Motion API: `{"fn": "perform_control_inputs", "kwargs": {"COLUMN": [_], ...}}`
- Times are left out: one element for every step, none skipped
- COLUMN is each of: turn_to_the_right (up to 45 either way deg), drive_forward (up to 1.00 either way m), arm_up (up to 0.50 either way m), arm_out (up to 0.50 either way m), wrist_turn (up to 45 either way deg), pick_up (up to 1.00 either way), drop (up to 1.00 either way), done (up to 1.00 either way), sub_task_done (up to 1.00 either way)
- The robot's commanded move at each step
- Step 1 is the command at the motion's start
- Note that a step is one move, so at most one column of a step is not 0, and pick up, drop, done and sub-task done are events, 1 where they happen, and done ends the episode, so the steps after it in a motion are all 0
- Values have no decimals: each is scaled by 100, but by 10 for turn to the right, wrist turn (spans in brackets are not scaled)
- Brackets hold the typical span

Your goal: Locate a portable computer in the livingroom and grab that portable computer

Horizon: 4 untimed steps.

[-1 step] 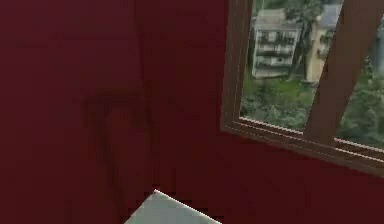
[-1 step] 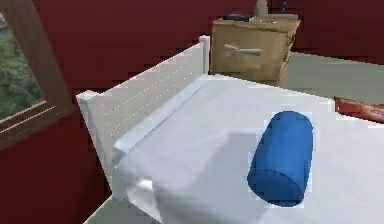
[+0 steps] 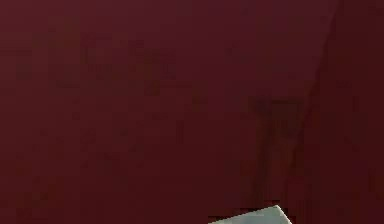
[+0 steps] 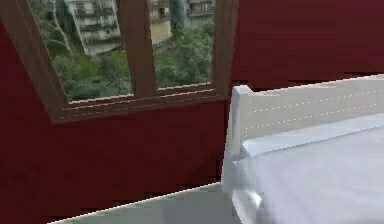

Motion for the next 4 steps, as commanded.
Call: {"fn": "perform_control_inputs", "kwargs": {"turn_to_the_right": [-150,0,-450,-360], "drive_forward": [0,5,0,0], "arm_up": [0,0,0,0], "arm_out": [0,0,0,0], "wrist_turn": [0,0,0,0], "pick_up": [0,0,0,0], "drop": [0,0,0,0], "done": [0,0,0,0], "sub_task_done": [0,0,0,0]}}
